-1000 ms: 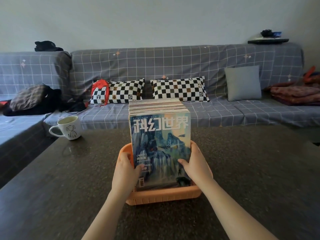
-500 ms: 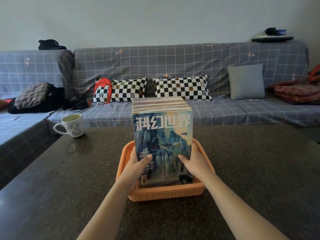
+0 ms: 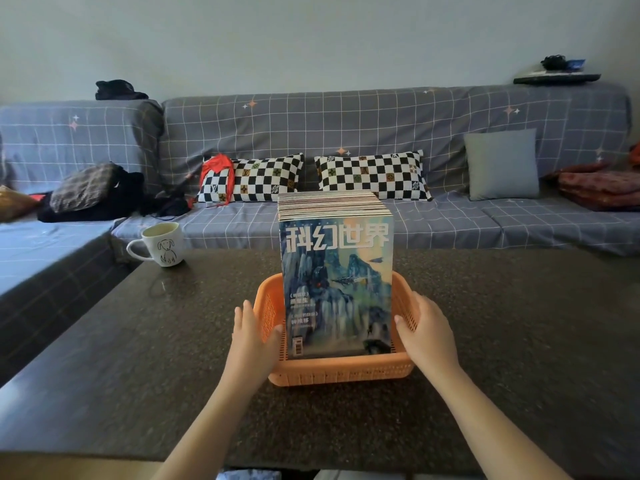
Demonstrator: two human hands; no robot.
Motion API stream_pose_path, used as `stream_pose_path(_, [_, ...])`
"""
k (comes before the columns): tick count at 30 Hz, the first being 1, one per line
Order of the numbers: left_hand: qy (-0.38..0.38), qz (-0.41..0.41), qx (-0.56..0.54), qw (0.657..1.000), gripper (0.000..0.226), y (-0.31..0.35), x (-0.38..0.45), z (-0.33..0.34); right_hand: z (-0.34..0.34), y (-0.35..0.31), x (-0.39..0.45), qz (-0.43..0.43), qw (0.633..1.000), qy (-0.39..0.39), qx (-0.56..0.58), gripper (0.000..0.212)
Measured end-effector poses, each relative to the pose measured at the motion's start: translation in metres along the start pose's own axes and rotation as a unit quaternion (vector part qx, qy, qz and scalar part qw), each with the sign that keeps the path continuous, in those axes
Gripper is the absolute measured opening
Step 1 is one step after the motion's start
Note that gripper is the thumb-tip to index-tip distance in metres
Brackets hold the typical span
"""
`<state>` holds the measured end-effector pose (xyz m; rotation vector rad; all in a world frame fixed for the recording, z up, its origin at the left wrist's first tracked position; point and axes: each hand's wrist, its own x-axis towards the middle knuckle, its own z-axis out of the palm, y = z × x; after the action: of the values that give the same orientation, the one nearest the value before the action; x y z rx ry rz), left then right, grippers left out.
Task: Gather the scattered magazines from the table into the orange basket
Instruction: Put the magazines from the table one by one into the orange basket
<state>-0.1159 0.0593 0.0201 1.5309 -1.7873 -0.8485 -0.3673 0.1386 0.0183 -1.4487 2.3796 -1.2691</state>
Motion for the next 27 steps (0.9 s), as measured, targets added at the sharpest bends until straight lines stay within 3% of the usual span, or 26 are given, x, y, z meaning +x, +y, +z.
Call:
stream_pose_path(5, [0.006, -0.091, -0.08, 0.993, 0.06, -0.01, 0.0, 0.004, -0.002, 0.008, 0.0, 0.182, 0.974, -0.07, 0.111, 0.058])
stream_pose_path(8, [-0.003, -0.111, -0.133, 0.985, 0.042, -0.016, 0.004, 0.005, -0.003, 0.013, -0.001, 0.249, 0.945, -0.09, 0.191, 0.047])
stream_pose_path(11, [-0.025, -0.119, -0.185, 0.975, 0.04, -0.022, 0.007, 0.004, -0.003, 0.017, -0.008, 0.273, 0.924, -0.101, 0.247, 0.041])
stream_pose_path(18, [-0.113, -0.115, -0.332, 0.929, 0.038, -0.041, 0.01, -0.005, 0.008, 0.028, -0.032, 0.274, 0.863, -0.083, 0.417, 0.052])
stream_pose_path(27, [-0.175, -0.088, -0.367, 0.909, 0.036, -0.024, 0.025, 0.021, -0.001, 0.052, -0.011, 0.3, 0.847, -0.018, 0.439, 0.048])
